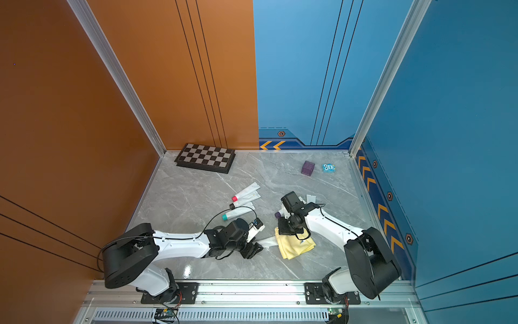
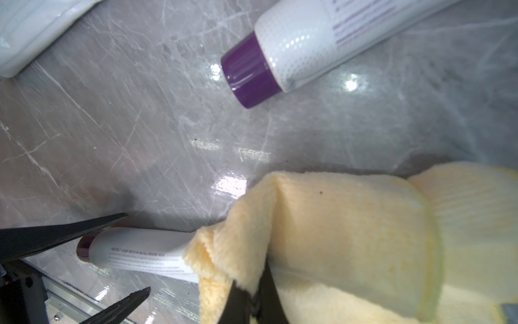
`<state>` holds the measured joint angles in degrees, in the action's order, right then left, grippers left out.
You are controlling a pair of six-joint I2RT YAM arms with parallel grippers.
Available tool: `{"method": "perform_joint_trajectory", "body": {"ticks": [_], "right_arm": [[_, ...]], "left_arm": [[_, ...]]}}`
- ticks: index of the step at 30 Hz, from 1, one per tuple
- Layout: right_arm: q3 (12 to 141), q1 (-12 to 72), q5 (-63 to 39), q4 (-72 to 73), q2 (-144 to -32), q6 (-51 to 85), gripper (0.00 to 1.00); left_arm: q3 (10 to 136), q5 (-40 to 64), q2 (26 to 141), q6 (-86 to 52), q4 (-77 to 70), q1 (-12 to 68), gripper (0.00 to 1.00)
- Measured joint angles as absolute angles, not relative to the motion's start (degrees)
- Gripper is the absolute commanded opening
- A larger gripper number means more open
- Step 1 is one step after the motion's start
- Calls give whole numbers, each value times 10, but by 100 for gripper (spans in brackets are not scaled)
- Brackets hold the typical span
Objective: Wipe the surface of the toothpaste tube
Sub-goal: Wipe the dirt from the toothpaste tube.
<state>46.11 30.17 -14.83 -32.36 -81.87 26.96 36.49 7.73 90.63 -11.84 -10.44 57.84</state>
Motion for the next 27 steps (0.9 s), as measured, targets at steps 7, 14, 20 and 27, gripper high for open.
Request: {"method": "perform_joint_trajectory", "body": {"ticks": [7, 14, 20, 27], "right_arm": [[461, 306, -153, -326, -819, 270, 0], [461, 325, -184, -321, -825, 272, 0], [457, 327, -215, -290, -865, 283, 0], [460, 322, -233, -270, -899, 284, 0]], "left_arm": [[393, 80, 939, -102, -114, 589, 56], [402, 83, 964, -92, -141, 589, 38], [401, 84, 972, -92, -160, 589, 34], [389, 83, 972, -94, -182, 590, 30]]}}
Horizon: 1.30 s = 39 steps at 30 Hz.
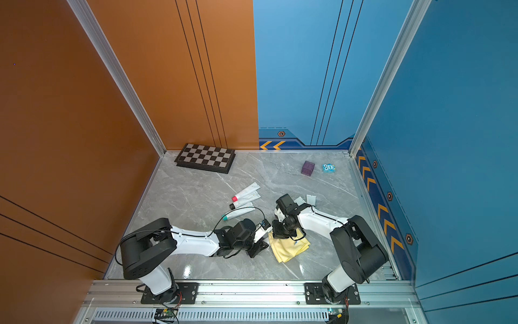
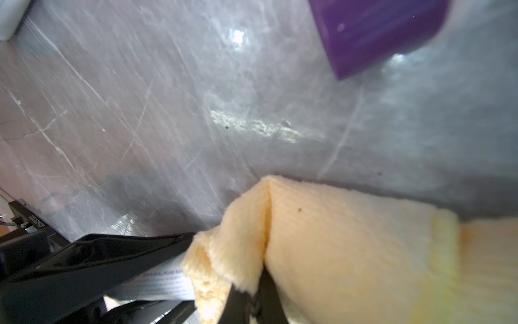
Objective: Wipe the surface of the toothpaste tube
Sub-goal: Wipe the dirt from the toothpaste tube.
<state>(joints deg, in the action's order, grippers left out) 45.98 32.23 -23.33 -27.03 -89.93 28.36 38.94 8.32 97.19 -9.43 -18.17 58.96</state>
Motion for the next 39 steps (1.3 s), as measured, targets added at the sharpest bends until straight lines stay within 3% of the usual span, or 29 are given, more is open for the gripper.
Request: {"method": "perform_joint_trajectory", "body": {"ticks": [6, 12, 25, 31, 39], "right_arm": [[467, 341, -156, -272, -896, 283, 0], [471, 362, -87, -272, -894, 283, 0], [443, 338, -224, -189, -894, 290, 0], [441, 339, -220, -195, -892, 287, 0], [420, 390, -84, -216, -848, 331, 0]], "left_arm": [[381, 82, 972, -101, -198, 590, 21], [370, 82, 974, -107, -222, 590, 20], [347, 82, 990, -123, -283, 590, 20], [341, 82, 991, -126, -299, 592, 20], [329, 87, 991, -131, -331, 599, 20]]}}
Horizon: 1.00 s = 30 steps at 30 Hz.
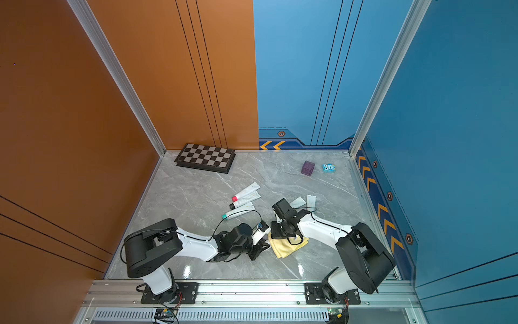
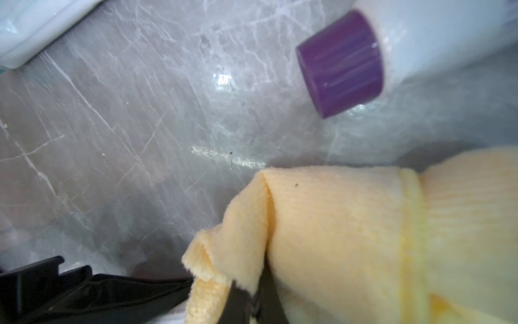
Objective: Wipe the surface of the toothpaste tube
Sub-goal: Wipe the dirt from the toothpaste tube.
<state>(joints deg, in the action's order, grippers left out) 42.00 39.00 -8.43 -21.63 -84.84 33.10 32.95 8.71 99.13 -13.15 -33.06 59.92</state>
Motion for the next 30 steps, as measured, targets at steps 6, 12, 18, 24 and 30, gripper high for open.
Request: {"method": "perform_joint_trajectory", "body": {"ticks": [6, 12, 18, 24, 30], "right_arm": [[421, 431, 23, -218, -861, 366, 0], [393, 437, 27, -186, -840, 376, 0], [337, 423, -63, -124, -780, 396, 0], [335, 426, -121, -138, -753, 403, 0], [360, 433, -102, -174, -773, 399, 0]], "left_arm": [[329, 89, 991, -138, -332, 599, 20], [331, 90, 992, -133, -331, 600, 20], [329, 91, 991, -131, -332, 601, 21], [322, 90, 990, -130, -341, 601, 21], [312, 85, 983, -132, -348, 602, 21]]}}
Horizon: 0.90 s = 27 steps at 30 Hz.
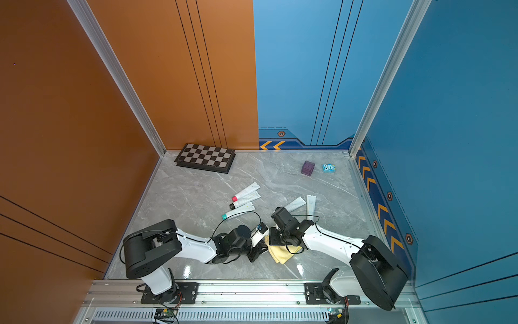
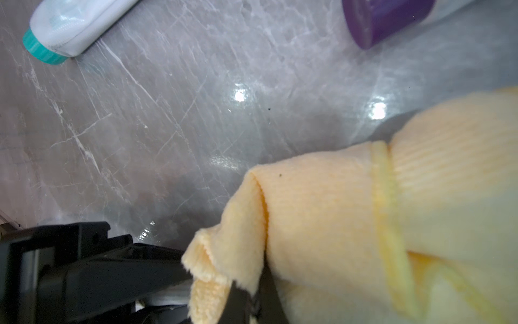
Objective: Wipe the surface of the toothpaste tube
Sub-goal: Wipe the dirt from the toothpaste tube.
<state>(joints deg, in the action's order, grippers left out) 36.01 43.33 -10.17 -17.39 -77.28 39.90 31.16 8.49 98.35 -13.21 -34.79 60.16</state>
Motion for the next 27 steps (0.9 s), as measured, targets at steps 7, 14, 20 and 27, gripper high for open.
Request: {"method": "perform_joint_trajectory", "body": {"ticks": [7, 14, 20, 27], "right_arm": [[364, 439, -57, -180, -792, 402, 0], [364, 443, -17, -178, -806, 410, 0], [368, 438, -25, -179, -798, 409, 0], [396, 371, -43, -316, -740, 391, 0]], "left_arm": [[293, 60, 965, -136, -348, 608, 22], [274, 43, 947, -143, -348, 614, 22], [266, 21, 943, -147, -352, 625, 22], [264, -29, 948, -151, -362, 646, 21]]}}
